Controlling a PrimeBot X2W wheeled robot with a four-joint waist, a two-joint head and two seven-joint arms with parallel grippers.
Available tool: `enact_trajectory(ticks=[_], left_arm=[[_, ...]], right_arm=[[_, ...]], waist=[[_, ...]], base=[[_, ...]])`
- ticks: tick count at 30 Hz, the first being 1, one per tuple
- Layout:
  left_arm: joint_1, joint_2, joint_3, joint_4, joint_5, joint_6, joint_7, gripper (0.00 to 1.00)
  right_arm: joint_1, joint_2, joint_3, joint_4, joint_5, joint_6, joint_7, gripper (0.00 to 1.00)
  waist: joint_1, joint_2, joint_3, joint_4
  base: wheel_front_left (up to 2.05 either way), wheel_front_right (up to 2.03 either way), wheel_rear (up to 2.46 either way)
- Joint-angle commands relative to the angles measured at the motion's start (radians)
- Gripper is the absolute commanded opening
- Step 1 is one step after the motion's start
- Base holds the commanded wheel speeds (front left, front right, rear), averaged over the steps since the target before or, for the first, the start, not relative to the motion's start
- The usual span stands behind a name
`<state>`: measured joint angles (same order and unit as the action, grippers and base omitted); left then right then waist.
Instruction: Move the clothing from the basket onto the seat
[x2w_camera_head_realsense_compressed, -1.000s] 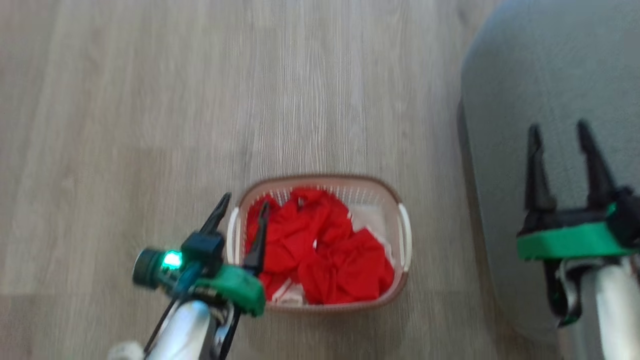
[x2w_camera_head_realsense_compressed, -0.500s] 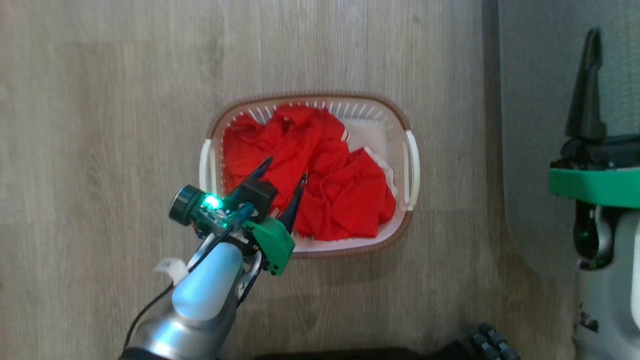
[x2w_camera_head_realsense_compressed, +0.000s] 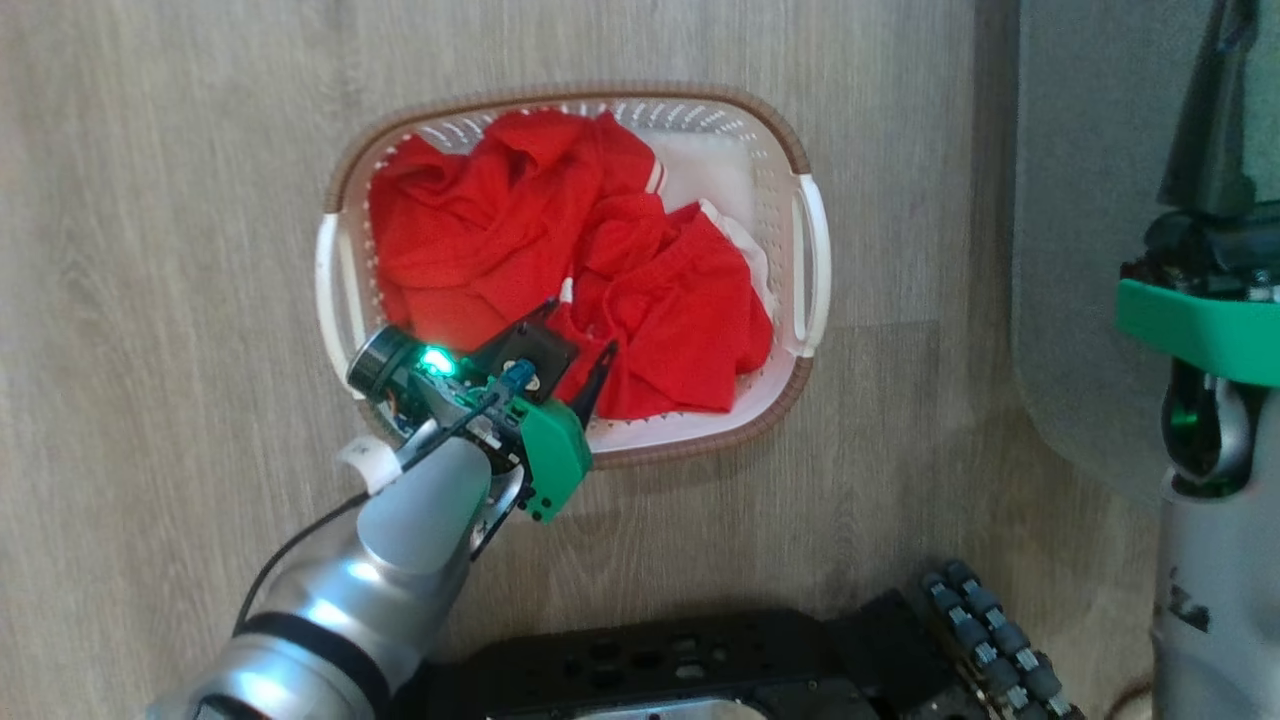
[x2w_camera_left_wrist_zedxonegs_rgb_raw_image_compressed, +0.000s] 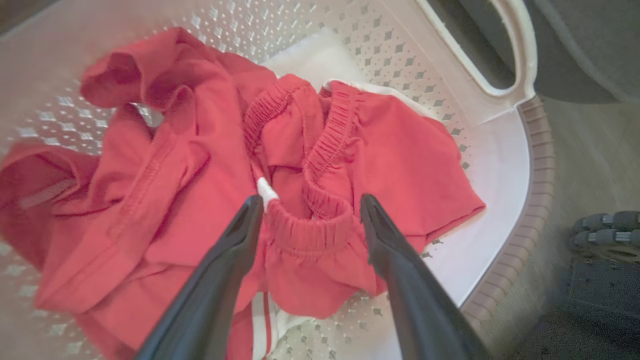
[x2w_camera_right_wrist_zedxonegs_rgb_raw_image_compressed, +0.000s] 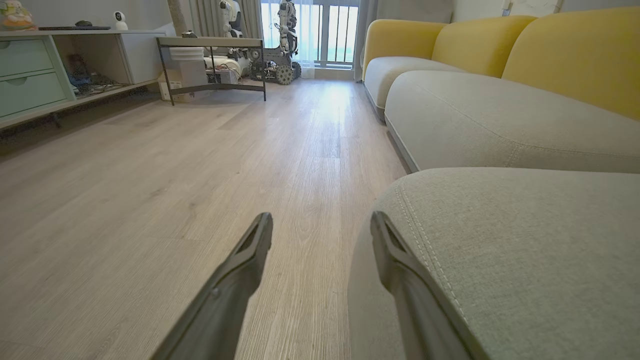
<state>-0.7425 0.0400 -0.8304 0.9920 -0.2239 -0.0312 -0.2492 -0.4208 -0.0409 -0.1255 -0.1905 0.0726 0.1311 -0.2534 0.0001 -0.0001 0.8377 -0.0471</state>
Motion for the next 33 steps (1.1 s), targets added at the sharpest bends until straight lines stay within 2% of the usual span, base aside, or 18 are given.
enact_trajectory(ticks=[1,3,10,12,13,14,15,16,25,33], left_arm=[[0.005,0.010,-0.001,0.004,-0.017,0.003,-0.004,1.00],[-0.011,0.010,-0.020,0.023,-0.037,0.010,0.008,1.00],[-0.059,0.010,-0.059,0.076,-0.091,0.079,0.028,1.00],[-0.064,0.010,-0.073,0.086,-0.107,0.078,0.036,1.00],[-0.066,0.010,-0.080,0.089,-0.114,0.076,0.038,0.84],[-0.068,0.010,-0.087,0.092,-0.120,0.076,0.039,0.49],[-0.070,0.010,-0.094,0.094,-0.126,0.076,0.039,0.32],[-0.070,0.010,-0.100,0.096,-0.133,0.076,0.039,0.01],[-0.069,0.010,-0.138,0.082,-0.190,0.087,0.006,0.00],[-0.051,0.010,-0.128,0.018,-0.234,0.100,-0.012,0.00]], right_arm=[[0.010,-0.009,0.019,-0.041,0.010,0.000,-0.008,1.00],[0.005,-0.009,0.020,-0.047,0.014,0.000,-0.008,1.00],[-0.007,-0.009,0.026,-0.054,0.025,0.000,-0.008,1.00],[-0.010,-0.009,0.029,-0.052,0.029,0.000,-0.008,1.00],[-0.011,-0.009,0.030,-0.050,0.032,0.000,-0.008,1.00],[-0.013,-0.009,0.031,-0.049,0.034,0.000,-0.008,1.00],[-0.014,-0.009,0.031,-0.048,0.036,0.000,-0.008,1.00],[-0.015,-0.009,0.031,-0.047,0.038,0.000,-0.008,1.00],[-0.015,-0.009,0.032,-0.021,0.049,0.000,-0.008,1.00],[0.032,-0.009,0.049,0.061,0.042,0.000,-0.008,1.00]], waist=[[-0.0001,0.0001,0.025,-0.016],[-0.0001,0.0001,0.038,-0.022],[-0.0001,0.0001,0.063,-0.037],[-0.0001,0.0001,0.065,-0.041],[-0.0001,0.0001,0.065,-0.043],[-0.0001,0.0001,0.065,-0.045],[-0.0001,0.0001,0.065,-0.046],[-0.0001,0.0001,0.065,-0.048],[-0.0001,0.0001,-0.005,-0.044],[-0.0001,0.0001,-0.201,-0.003]], base=[[0.00,0.00,0.00],[0.00,0.00,0.00],[0.00,0.00,0.00],[0.00,0.00,0.00],[0.00,0.00,0.00],[0.00,0.00,0.00],[0.00,0.00,0.00],[0.00,0.00,0.00],[0.00,0.00,0.00],[0.00,0.00,0.00]])
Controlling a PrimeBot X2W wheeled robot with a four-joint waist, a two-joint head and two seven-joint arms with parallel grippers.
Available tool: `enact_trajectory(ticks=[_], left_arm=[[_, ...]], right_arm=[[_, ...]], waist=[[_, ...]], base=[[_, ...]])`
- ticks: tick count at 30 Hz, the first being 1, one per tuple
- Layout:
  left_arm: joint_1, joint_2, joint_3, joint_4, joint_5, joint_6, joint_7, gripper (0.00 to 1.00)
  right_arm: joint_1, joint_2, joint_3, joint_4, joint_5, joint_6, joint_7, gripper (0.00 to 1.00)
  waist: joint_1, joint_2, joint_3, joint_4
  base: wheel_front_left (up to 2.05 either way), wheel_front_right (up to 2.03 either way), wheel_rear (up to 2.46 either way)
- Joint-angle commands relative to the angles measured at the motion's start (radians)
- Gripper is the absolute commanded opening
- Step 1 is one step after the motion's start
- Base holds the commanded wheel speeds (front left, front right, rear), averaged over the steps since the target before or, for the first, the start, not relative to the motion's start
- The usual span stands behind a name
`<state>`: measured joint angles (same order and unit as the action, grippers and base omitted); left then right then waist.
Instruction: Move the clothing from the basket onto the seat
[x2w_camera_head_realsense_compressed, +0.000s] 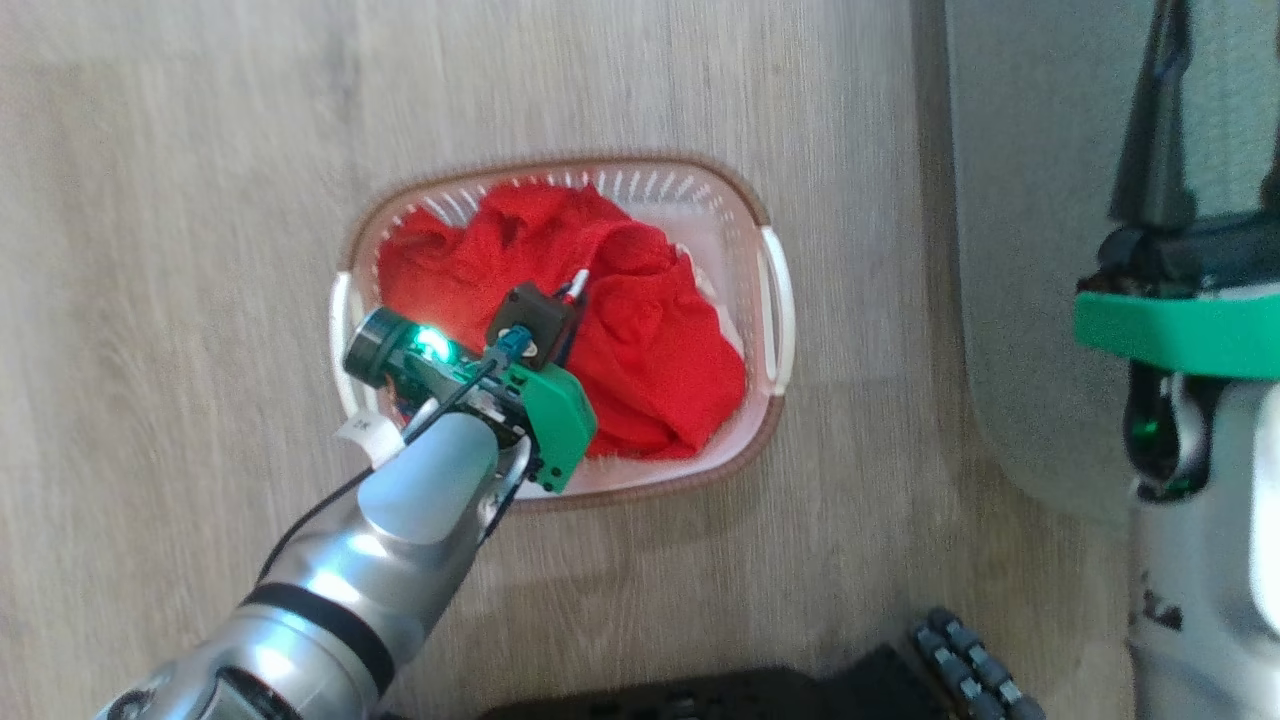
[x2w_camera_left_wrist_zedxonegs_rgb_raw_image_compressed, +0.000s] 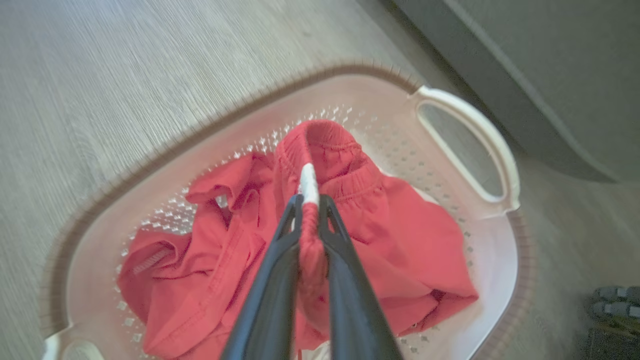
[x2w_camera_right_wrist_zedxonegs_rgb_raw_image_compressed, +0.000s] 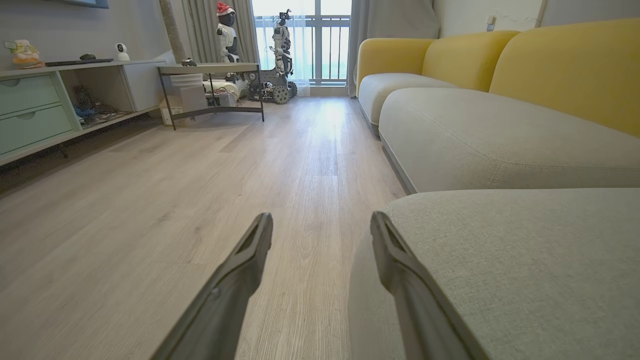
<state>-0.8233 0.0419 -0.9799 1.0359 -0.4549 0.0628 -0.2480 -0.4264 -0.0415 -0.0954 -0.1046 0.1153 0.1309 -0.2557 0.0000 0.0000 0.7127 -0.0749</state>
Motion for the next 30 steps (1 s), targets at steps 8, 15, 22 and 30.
enact_trajectory(ticks=[8,15,22,30], left_arm=[[0.071,0.016,0.089,-0.145,0.019,0.011,-0.013,0.00],[0.118,0.032,0.157,-0.227,0.035,-0.010,-0.014,0.00],[0.130,0.041,0.210,-0.241,0.015,-0.041,-0.014,0.00],[0.067,0.032,0.227,-0.252,-0.008,-0.061,-0.008,0.00]], right_arm=[[0.116,-0.009,0.035,0.060,-0.011,0.000,-0.006,1.00],[0.221,-0.009,0.060,0.139,-0.008,0.000,-0.006,1.00],[0.329,-0.009,0.098,0.209,0.008,0.000,-0.006,1.00],[0.386,-0.009,0.149,0.246,0.017,0.000,-0.006,1.00]], waist=[[0.0000,0.0000,-0.279,0.074],[0.0000,0.0000,-0.489,0.106],[0.0000,0.0000,-0.692,0.119],[0.0000,0.0000,-0.790,0.118]], base=[[0.00,0.00,0.00],[0.00,0.00,0.00],[0.00,0.00,0.00],[0.00,0.00,0.00]])
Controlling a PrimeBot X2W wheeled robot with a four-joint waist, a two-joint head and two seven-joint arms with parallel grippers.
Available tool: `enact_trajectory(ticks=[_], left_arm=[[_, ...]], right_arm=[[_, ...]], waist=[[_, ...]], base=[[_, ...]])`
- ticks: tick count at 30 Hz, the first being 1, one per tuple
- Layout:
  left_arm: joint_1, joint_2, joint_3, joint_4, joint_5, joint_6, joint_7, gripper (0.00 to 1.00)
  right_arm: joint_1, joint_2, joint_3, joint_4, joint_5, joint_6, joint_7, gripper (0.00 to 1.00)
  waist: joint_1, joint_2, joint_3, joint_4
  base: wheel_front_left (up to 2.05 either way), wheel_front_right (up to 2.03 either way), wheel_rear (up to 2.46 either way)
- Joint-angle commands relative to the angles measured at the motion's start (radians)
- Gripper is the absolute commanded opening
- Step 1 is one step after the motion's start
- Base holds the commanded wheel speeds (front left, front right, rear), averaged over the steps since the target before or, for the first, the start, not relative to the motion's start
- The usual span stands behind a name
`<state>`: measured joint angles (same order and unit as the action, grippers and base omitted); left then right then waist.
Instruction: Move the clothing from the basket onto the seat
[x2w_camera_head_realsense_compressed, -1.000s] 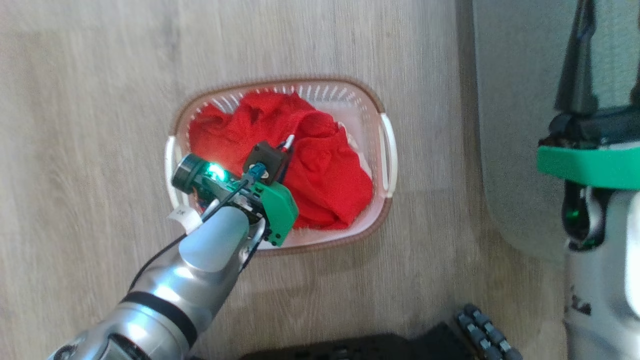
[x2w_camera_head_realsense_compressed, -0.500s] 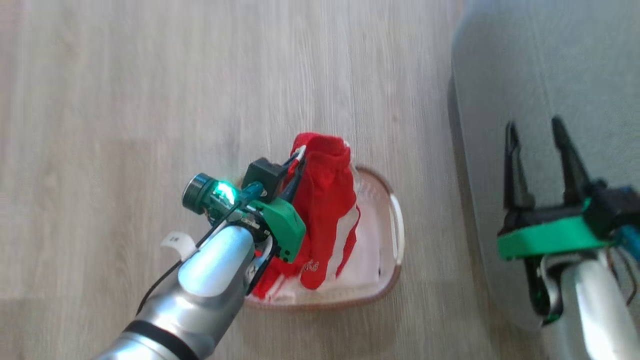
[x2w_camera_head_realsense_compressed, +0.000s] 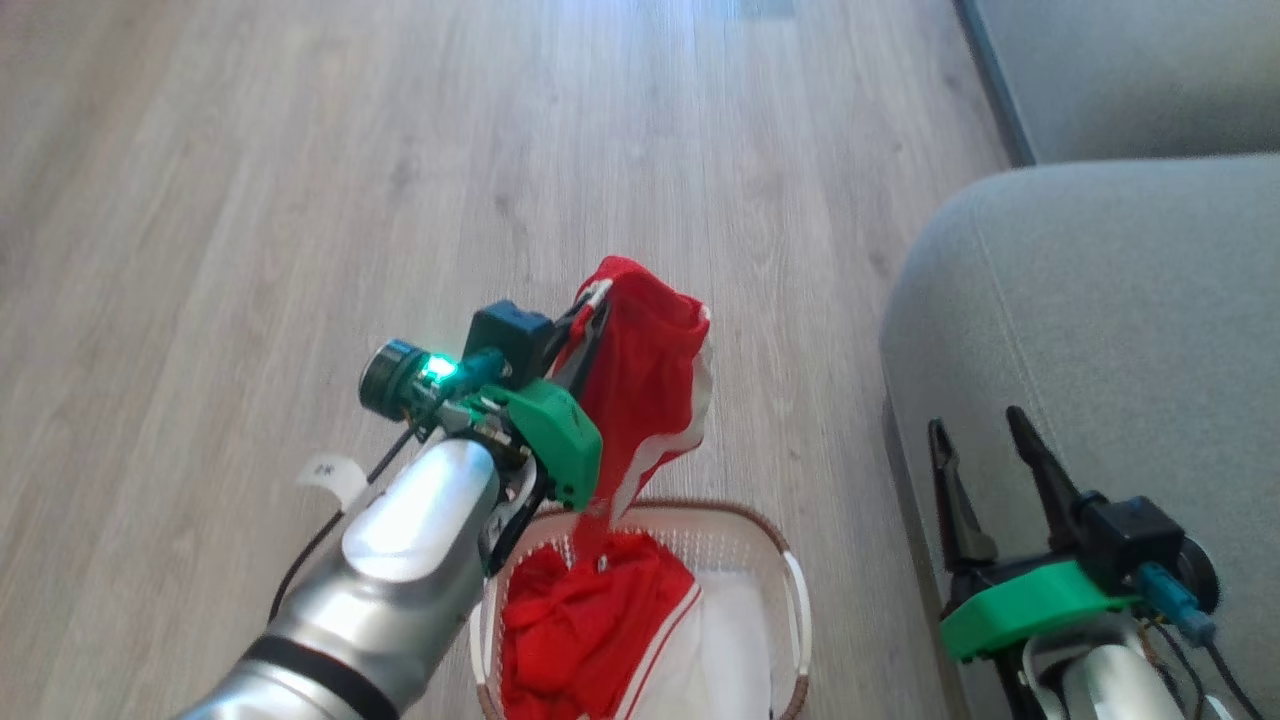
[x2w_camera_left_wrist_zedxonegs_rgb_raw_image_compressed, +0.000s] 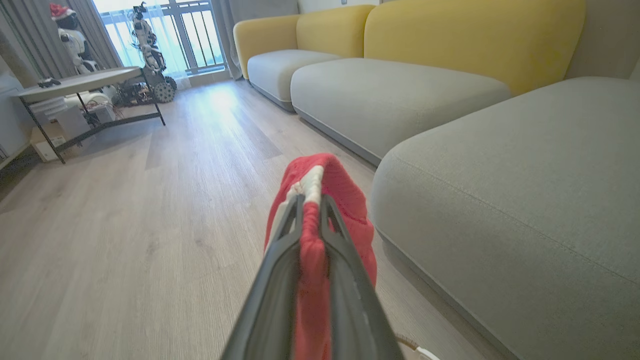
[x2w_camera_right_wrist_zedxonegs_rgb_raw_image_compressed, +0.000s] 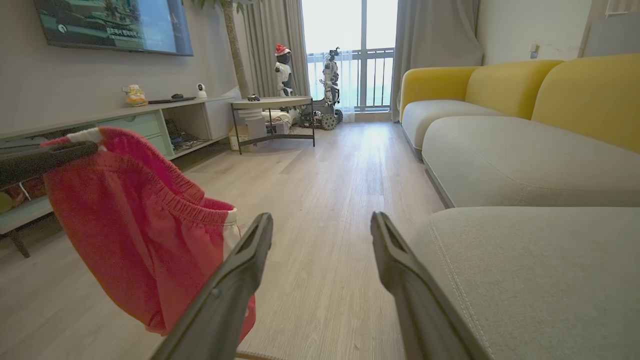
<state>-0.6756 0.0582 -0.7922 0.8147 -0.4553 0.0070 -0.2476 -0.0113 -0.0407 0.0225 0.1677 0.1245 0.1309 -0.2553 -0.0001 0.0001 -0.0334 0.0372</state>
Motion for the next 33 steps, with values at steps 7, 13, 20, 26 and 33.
enact_trajectory(ticks=[7,13,20,26,33], left_arm=[[-0.149,0.002,0.025,-0.051,-0.025,-0.020,0.027,0.00],[-0.185,-0.003,0.006,-0.091,-0.039,-0.025,0.055,0.00],[-0.213,-0.006,-0.016,-0.149,-0.059,-0.023,0.087,0.00],[-0.226,-0.008,-0.038,-0.192,-0.080,-0.002,0.108,0.00],[-0.238,-0.008,-0.061,-0.233,-0.110,0.018,0.108,0.00]], right_arm=[[-0.025,-0.009,0.071,-0.011,0.016,0.000,-0.006,1.00],[-0.031,-0.009,0.091,0.000,0.018,0.000,-0.006,1.00],[-0.035,-0.009,0.122,0.007,0.026,0.000,-0.006,1.00],[-0.026,-0.009,0.184,0.009,0.040,0.000,-0.006,1.00],[-0.085,-0.009,0.226,0.089,0.004,0.000,-0.006,1.00]], waist=[[0.0001,-0.0001,-0.086,-0.007],[0.0001,-0.0001,-0.107,-0.009],[0.0001,-0.0001,-0.120,-0.002],[0.0001,-0.0001,-0.121,0.009],[0.0001,-0.0001,-0.111,0.019]], base=[[0.00,0.00,0.00],[0.00,0.00,0.00],[0.00,0.00,0.00],[0.00,0.00,0.00],[0.00,0.00,0.00]])
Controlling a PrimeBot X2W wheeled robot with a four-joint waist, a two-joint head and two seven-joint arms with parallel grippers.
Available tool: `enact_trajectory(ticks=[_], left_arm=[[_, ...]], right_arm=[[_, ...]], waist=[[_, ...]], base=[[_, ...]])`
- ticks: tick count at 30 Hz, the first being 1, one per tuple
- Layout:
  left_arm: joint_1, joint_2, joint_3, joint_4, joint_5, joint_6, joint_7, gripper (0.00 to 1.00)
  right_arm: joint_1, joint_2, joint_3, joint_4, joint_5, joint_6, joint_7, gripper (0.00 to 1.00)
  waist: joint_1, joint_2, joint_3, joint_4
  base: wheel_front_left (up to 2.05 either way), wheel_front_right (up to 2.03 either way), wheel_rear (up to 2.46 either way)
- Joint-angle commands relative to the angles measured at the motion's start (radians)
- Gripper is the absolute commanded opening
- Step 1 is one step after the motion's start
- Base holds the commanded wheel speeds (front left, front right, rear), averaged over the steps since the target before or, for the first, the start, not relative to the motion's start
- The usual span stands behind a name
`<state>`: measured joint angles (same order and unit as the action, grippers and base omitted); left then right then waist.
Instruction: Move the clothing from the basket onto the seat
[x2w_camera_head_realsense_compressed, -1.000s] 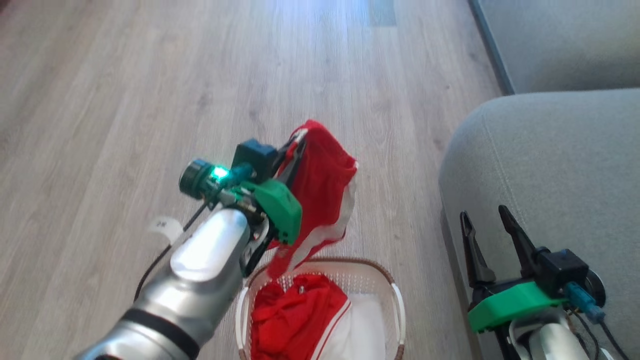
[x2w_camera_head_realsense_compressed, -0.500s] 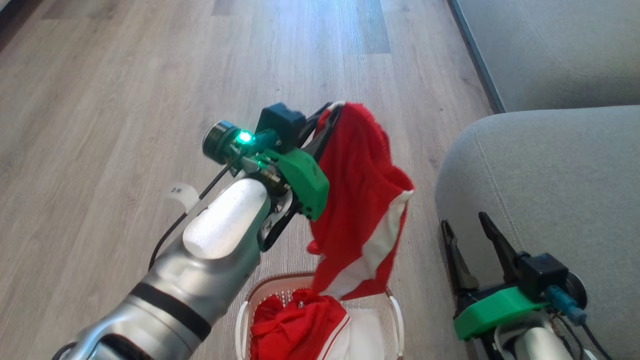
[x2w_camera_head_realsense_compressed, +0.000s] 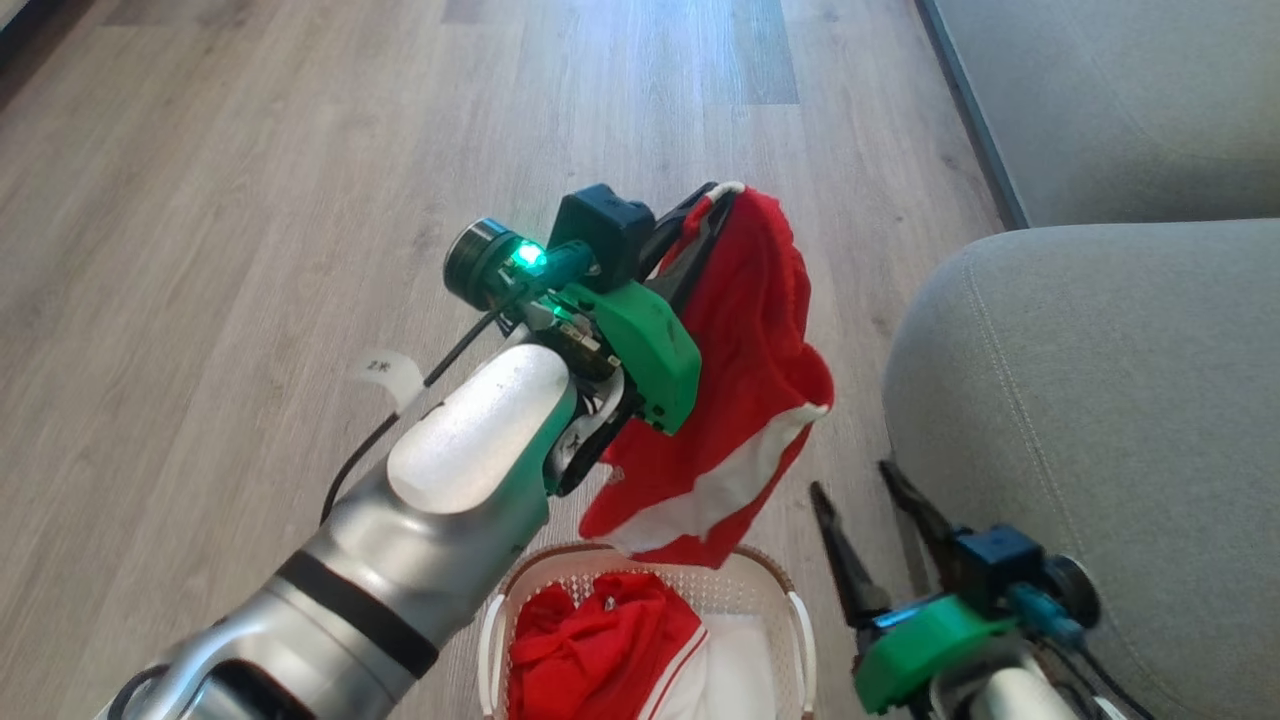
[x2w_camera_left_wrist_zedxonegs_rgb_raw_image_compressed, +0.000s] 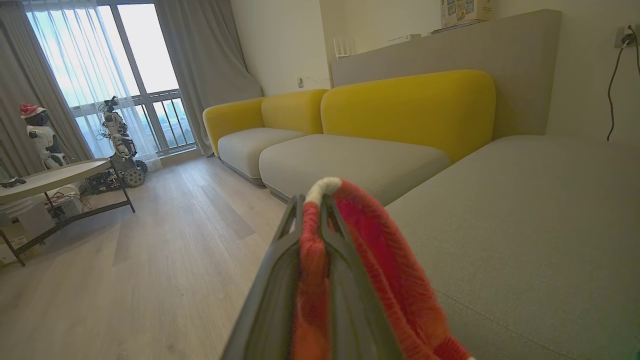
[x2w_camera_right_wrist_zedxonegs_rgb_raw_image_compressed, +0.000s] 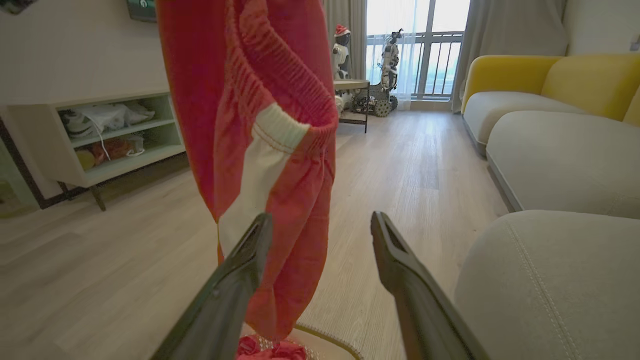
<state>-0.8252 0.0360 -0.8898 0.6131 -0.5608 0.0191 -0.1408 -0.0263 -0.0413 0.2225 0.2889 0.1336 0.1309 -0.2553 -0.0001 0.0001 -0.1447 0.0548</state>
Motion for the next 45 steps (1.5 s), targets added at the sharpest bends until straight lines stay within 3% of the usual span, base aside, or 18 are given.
enact_trajectory(ticks=[1,8,19,20,21,22,23,32,35,36,37,45], left_arm=[[-0.091,0.014,0.033,-0.035,-0.008,0.008,0.001,0.00],[-0.107,0.014,0.009,-0.055,-0.030,0.022,0.001,0.00],[-0.119,0.014,-0.026,-0.095,-0.063,0.042,-0.004,0.00],[-0.118,0.014,-0.028,-0.096,-0.066,0.043,-0.004,0.00],[-0.117,0.014,-0.030,-0.096,-0.069,0.044,-0.004,0.00],[-0.115,0.014,-0.031,-0.095,-0.072,0.045,-0.005,0.00],[-0.113,0.014,-0.031,-0.093,-0.075,0.047,-0.006,0.00],[-0.068,0.036,-0.009,-0.055,-0.103,0.052,-0.046,0.00],[-0.040,0.051,0.008,-0.037,-0.114,0.056,-0.070,0.44],[-0.031,0.055,0.017,-0.033,-0.119,0.058,-0.080,0.75],[-0.021,0.059,0.025,-0.029,-0.122,0.060,-0.088,1.00],[0.061,0.077,0.040,-0.003,-0.114,0.050,-0.116,1.00]], right_arm=[[-0.088,-0.009,0.035,-0.010,-0.007,0.000,-0.006,1.00],[-0.200,-0.009,0.157,0.149,0.050,0.000,-0.006,1.00],[-0.322,-0.009,0.279,0.260,0.176,0.000,-0.006,1.00],[-0.333,-0.009,0.284,0.263,0.182,0.000,-0.006,0.80],[-0.343,-0.009,0.286,0.265,0.184,0.000,-0.006,0.46],[-0.352,-0.009,0.282,0.266,0.184,0.000,-0.006,0.26],[-0.358,-0.009,0.274,0.266,0.181,0.000,-0.006,0.00],[-0.370,-0.009,0.199,0.234,0.137,0.000,-0.006,0.00],[-0.377,-0.009,0.165,0.215,0.110,0.000,-0.006,0.00],[-0.380,-0.009,0.152,0.209,0.102,0.000,-0.006,0.00],[-0.383,-0.009,0.141,0.203,0.094,0.000,-0.006,0.00],[-0.417,-0.050,0.042,0.150,0.044,0.000,-0.006,0.00]], waist=[[0.0001,-0.0001,0.002,0.003],[0.0001,-0.0001,0.005,0.030],[0.0001,-0.0001,0.011,0.064],[0.0001,-0.0001,0.012,0.066],[0.0001,-0.0001,0.013,0.068],[0.0001,-0.0001,0.014,0.069],[0.0001,-0.0001,0.016,0.070],[0.0001,-0.0001,0.033,0.051],[0.0001,-0.0001,0.040,0.031],[0.0001,-0.0001,0.043,0.023],[0.0001,-0.0001,0.045,0.015],[0.0001,-0.0001,0.063,-0.056]], base=[[0.00,0.00,0.00],[0.00,0.00,0.00],[0.00,0.00,0.00],[0.00,0.00,0.00],[0.00,0.00,0.00],[0.00,0.00,0.00],[0.00,0.00,0.00],[0.00,0.00,0.00],[0.00,0.00,0.00],[0.00,0.00,0.00],[0.00,0.00,0.00],[0.00,0.00,0.00]])
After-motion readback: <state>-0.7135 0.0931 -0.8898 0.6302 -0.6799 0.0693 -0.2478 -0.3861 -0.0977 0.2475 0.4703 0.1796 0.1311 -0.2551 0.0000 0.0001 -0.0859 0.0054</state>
